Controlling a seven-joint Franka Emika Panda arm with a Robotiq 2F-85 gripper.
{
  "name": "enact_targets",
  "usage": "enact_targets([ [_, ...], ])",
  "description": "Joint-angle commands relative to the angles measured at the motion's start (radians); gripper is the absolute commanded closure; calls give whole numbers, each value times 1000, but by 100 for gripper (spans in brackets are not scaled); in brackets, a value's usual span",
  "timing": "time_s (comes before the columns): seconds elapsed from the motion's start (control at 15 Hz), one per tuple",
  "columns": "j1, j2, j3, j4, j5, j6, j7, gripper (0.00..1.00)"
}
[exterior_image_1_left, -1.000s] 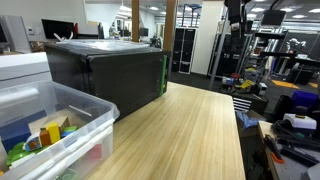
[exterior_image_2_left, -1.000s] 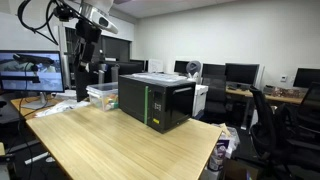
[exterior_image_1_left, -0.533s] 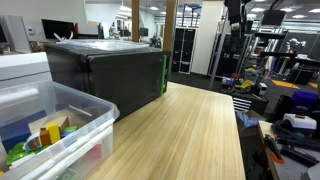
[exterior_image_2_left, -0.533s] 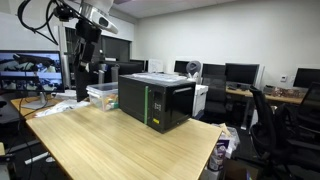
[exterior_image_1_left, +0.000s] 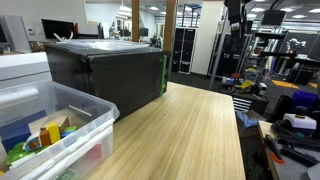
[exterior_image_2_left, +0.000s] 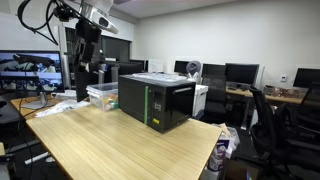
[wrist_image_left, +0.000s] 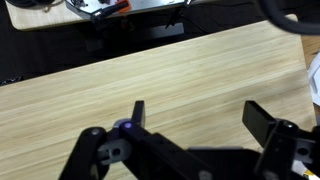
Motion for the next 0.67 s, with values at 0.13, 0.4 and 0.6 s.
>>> enact_targets([
  [0.13,-24,2,20,2,7,-2,-8,0],
  [0.4,-25,1,21,-1,11,4,-10,0],
  [0.6,-24,2,19,-14,20,22,-17,0],
])
